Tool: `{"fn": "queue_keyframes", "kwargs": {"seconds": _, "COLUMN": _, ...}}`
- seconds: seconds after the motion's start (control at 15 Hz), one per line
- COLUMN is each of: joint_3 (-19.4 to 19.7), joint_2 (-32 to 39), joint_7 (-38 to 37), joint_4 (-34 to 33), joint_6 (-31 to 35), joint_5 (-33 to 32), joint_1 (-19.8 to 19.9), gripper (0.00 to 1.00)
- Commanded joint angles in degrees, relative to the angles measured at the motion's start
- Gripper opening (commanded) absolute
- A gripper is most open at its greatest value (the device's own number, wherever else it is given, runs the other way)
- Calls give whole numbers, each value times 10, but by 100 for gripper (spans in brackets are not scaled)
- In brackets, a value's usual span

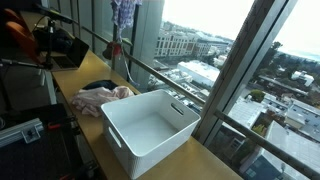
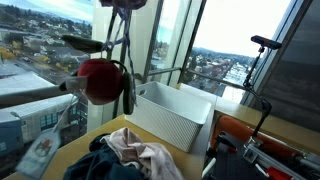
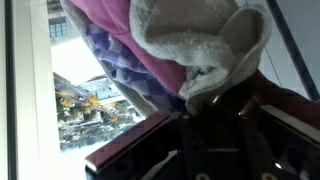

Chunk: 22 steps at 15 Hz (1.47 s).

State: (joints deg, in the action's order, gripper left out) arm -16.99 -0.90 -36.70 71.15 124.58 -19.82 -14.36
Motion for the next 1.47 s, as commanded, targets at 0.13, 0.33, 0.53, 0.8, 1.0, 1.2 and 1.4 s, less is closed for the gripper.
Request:
{"fn": "queue_keyframes", "kwargs": {"seconds": 0.13, "joint_3": -57, "joint_2": 105, "joint_7": -34, "joint_4": -176, "joint_6": -122, "joint_5": -81, "joint_1": -65, "gripper": 2}}
{"fn": "queue_keyframes", "kwargs": {"seconds": 0.33, "joint_3": -38, "joint_2": 129, "joint_7": -53, "joint_4": -155, "joint_6": -129, "joint_5": -81, "joint_1": -120, "gripper": 2}}
{"fn": "queue_keyframes", "kwargs": {"seconds": 0.53, "joint_3": -42, "joint_2": 126, "joint_7": -63, "joint_4": -72, "joint_6": -103, "joint_5": -49, "joint_1": -97, "gripper": 2}}
{"fn": "queue_keyframes", "kwargs": {"seconds": 0.8, "joint_3": -25, "joint_2": 81, "joint_7": -55, "joint_4": 82, "joint_6": -77, "joint_5": 15, "joint_1": -36, "gripper": 2}}
{"fn": "queue_keyframes", "kwargs": {"seconds": 1.0, "joint_3": -19, "joint_2": 48, "joint_7": -37, "joint_4": 182, "joint_6": -77, "joint_5": 77, "joint_1": 7, "gripper": 2}}
{"fn": "queue_keyframes", "kwargs": {"seconds": 1.2, "joint_3": -23, "joint_2": 18, "joint_7": -23, "joint_4": 284, "joint_6": -60, "joint_5": 138, "joint_1": 31, "gripper": 2}}
{"fn": "queue_keyframes", "kwargs": {"seconds": 1.4, "joint_3": -1, "joint_2": -9, "joint_7": -17, "joint_4": 385, "joint_6": -19, "joint_5": 189, "joint_1": 10, "gripper": 2}}
